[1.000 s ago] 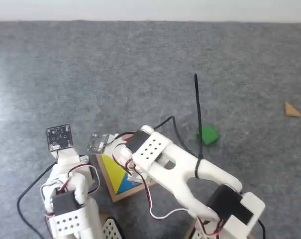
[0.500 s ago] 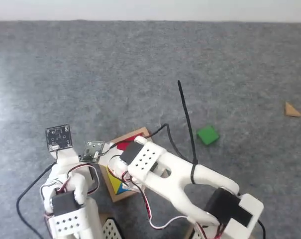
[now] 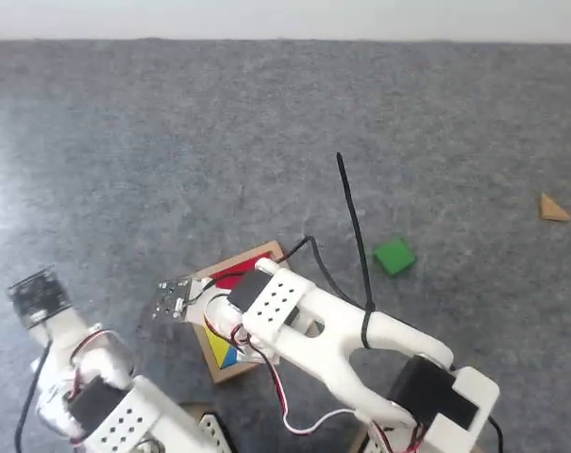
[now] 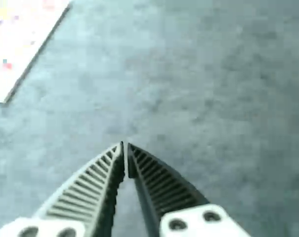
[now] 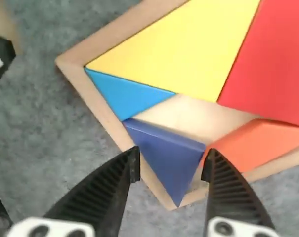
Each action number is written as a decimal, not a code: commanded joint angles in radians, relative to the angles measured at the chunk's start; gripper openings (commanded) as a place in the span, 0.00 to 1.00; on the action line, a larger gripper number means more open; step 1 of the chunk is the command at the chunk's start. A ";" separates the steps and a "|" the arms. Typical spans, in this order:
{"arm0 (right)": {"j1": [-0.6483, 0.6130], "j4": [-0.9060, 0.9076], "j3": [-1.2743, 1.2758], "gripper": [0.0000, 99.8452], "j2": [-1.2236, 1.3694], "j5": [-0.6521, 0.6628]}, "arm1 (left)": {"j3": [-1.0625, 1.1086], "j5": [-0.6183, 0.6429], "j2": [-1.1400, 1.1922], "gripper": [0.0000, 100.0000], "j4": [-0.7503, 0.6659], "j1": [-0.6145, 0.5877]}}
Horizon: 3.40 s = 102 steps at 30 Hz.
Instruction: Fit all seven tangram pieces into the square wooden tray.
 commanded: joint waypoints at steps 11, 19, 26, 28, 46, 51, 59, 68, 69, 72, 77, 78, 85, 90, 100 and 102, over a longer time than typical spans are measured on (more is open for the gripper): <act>-0.005 0.010 -0.014 0.22 0.074 0.219 | -0.024 -0.051 -0.018 0.02 0.000 -0.052; 0.051 -0.030 -0.008 0.22 0.085 0.235 | -0.022 -0.049 -0.018 0.02 0.000 -0.054; 0.114 -0.045 -0.008 0.12 0.093 0.278 | -0.022 -0.049 -0.018 0.02 0.000 -0.051; 0.119 -0.045 -0.011 0.07 0.091 0.281 | -0.022 -0.049 -0.018 0.02 0.000 -0.049; 0.203 0.062 -0.164 0.03 0.048 0.285 | -0.022 -0.049 -0.018 0.02 0.000 -0.049; 0.229 0.119 -0.261 0.03 0.054 0.212 | -0.022 -0.049 -0.018 0.02 0.000 -0.049; 0.231 0.177 -0.328 0.03 0.054 0.084 | -0.022 -0.049 -0.018 0.02 0.000 -0.049; 0.271 0.157 -0.339 0.01 0.102 0.023 | -0.022 -0.049 -0.018 0.02 0.000 -0.049; 0.282 0.185 -0.361 0.01 0.105 0.018 | -0.022 -0.049 -0.018 0.02 0.000 -0.049; 0.294 0.278 -0.407 0.01 0.107 0.011 | -0.022 -0.049 -0.018 0.02 0.000 -0.049; 0.300 0.308 -0.414 0.01 0.102 -0.203 | -0.022 -0.049 -0.018 0.02 0.000 -0.049; 0.303 0.308 -0.414 0.01 0.102 -0.241 | -0.022 -0.049 -0.018 0.02 0.000 -0.049; 0.366 0.298 -0.399 0.01 0.139 -0.450 | -0.022 -0.049 -0.018 0.02 0.000 -0.054; 0.372 0.274 -0.371 0.01 0.206 -0.543 | -0.022 -0.049 -0.018 0.02 0.000 -0.055; 0.387 0.302 -0.371 0.01 0.203 -0.572 | -0.022 -0.051 -0.018 0.02 0.000 -0.055; 0.386 0.303 -0.368 0.01 0.203 -0.572 | -0.022 -0.051 -0.018 0.02 0.000 -0.055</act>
